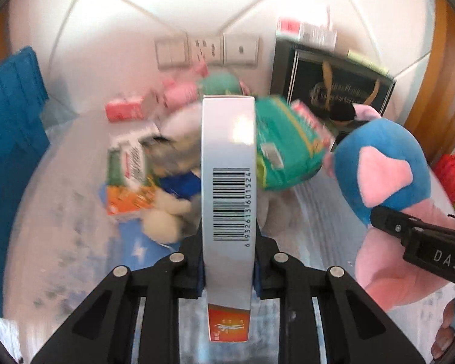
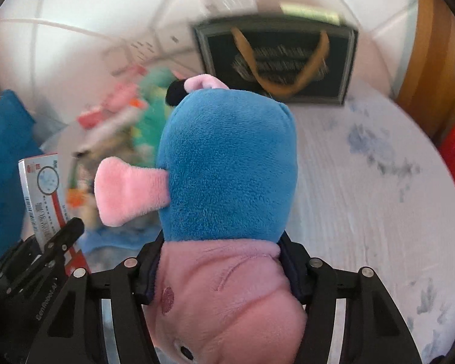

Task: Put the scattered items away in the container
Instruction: 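Carry the white box and pig plush over the blue crate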

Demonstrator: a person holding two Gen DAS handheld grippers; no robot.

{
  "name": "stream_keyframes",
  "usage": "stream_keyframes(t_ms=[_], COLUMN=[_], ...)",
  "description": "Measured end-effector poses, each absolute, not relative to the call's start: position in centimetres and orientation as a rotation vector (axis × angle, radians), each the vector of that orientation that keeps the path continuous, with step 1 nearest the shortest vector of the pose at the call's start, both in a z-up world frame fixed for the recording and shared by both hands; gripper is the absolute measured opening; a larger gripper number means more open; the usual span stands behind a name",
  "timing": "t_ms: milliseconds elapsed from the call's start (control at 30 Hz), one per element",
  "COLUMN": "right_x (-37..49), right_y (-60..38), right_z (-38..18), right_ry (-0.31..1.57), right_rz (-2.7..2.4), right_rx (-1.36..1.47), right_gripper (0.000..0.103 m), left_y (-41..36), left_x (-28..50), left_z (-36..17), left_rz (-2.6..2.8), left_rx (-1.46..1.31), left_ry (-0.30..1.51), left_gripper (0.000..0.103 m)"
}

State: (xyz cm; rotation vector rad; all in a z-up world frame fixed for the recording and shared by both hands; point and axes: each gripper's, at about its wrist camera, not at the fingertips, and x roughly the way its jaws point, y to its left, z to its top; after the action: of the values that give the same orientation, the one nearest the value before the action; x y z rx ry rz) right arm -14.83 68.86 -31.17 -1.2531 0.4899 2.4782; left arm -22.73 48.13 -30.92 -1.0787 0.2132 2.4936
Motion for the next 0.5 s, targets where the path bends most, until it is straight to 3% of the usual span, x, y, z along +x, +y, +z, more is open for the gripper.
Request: stream_keyframes(t_ms=[500], right_x=[-14.9], right_y=[47.7], right_z=[-16.0], right_ry=[0.343], right_rz=[2.732], right_rx=[-0.97], right_gripper=[0.062], left_y=[27.6], left_x=[-19.3], left_z=[-16.3], left_rz=[2.668], left_rx=[-0.753], left_ry=[0.198], left_gripper=[0.022])
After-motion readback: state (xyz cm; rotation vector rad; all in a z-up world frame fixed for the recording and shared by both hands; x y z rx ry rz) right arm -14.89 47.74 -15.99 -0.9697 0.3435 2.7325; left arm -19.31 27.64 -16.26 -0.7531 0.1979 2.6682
